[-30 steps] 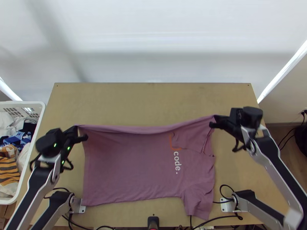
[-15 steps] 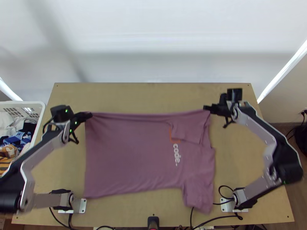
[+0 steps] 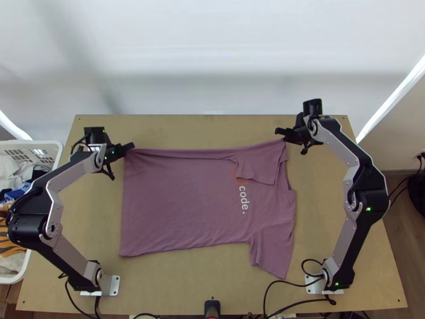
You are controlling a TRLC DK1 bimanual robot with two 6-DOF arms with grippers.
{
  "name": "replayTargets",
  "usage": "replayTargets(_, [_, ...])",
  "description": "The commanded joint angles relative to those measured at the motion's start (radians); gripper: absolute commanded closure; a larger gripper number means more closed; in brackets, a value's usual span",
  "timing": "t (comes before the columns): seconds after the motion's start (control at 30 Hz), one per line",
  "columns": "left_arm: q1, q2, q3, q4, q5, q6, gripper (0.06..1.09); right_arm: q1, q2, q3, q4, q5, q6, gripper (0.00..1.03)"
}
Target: Fold the t-shirt
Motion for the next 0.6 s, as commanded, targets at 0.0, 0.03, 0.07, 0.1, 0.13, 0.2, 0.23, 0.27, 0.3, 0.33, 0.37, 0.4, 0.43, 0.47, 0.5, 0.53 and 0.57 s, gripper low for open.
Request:
replayTargets(0.0, [0.021, -0.006, 0.054, -0.080, 0.063, -0.039, 1.05, 0.000, 0.010, 0.071, -0.076, 0.006, 0.033, 1.00])
replayTargets(0.03, [0.027, -0.016, 0.055, -0.098, 0.080, -0.039, 1.05, 0.000, 0.012, 0.079, -0.104, 0.006, 0.033, 1.00])
replayTargets(0.07, [0.029, -0.026, 0.052, -0.113, 0.102, -0.039, 1.05, 0.000, 0.012, 0.083, -0.130, 0.004, 0.033, 1.00])
replayTargets(0.1, [0.030, -0.036, 0.045, -0.127, 0.117, -0.034, 1.05, 0.002, 0.010, 0.083, -0.147, 0.004, 0.033, 1.00])
replayTargets(0.13, [0.033, -0.049, 0.031, -0.130, 0.122, -0.033, 1.05, 0.002, 0.010, 0.085, -0.179, 0.001, 0.033, 1.00])
replayTargets(0.2, [0.035, -0.062, 0.011, -0.138, 0.134, -0.031, 1.05, 0.002, 0.009, 0.092, -0.240, 0.001, 0.033, 1.00])
replayTargets(0.23, [0.038, -0.070, 0.000, -0.141, 0.143, -0.030, 1.05, 0.002, 0.007, 0.092, -0.269, 0.001, 0.033, 1.00])
replayTargets(0.27, [0.043, -0.078, -0.012, -0.146, 0.151, -0.027, 1.05, 0.002, 0.004, 0.091, -0.292, 0.001, 0.033, 1.00])
replayTargets(0.3, [0.046, -0.085, -0.021, -0.156, 0.157, -0.024, 1.05, 0.002, 0.001, 0.088, -0.314, 0.001, 0.033, 1.00])
replayTargets(0.33, [0.049, -0.093, -0.027, -0.169, 0.168, -0.024, 1.05, 0.003, -0.003, 0.085, -0.331, 0.000, 0.033, 1.00])
replayTargets(0.37, [0.057, -0.101, -0.033, -0.187, 0.188, -0.021, 1.05, 0.003, -0.010, 0.080, -0.346, 0.000, 0.035, 1.00])
replayTargets(0.4, [0.060, -0.115, -0.044, -0.204, 0.205, -0.013, 1.05, 0.003, -0.019, 0.072, -0.357, 0.000, 0.035, 1.00])
replayTargets(0.43, [0.061, -0.130, -0.060, -0.207, 0.208, -0.007, 1.05, 0.003, -0.028, 0.062, -0.363, 0.000, 0.033, 1.00])
replayTargets(0.47, [0.063, -0.148, -0.078, -0.210, 0.218, -0.002, 1.05, 0.002, -0.037, 0.051, -0.369, 0.000, 0.033, 1.00])
replayTargets(0.5, [0.064, -0.165, -0.096, -0.213, 0.232, 0.004, 1.05, 0.002, -0.048, 0.040, -0.375, 0.000, 0.033, 1.00])
replayTargets(0.53, [0.066, -0.185, -0.115, -0.215, 0.235, 0.009, 1.05, 0.002, -0.057, 0.028, -0.381, 0.000, 0.033, 1.00])
replayTargets(0.57, [0.067, -0.200, -0.132, -0.216, 0.240, 0.013, 1.05, 0.003, -0.066, 0.014, -0.384, 0.000, 0.032, 1.00])
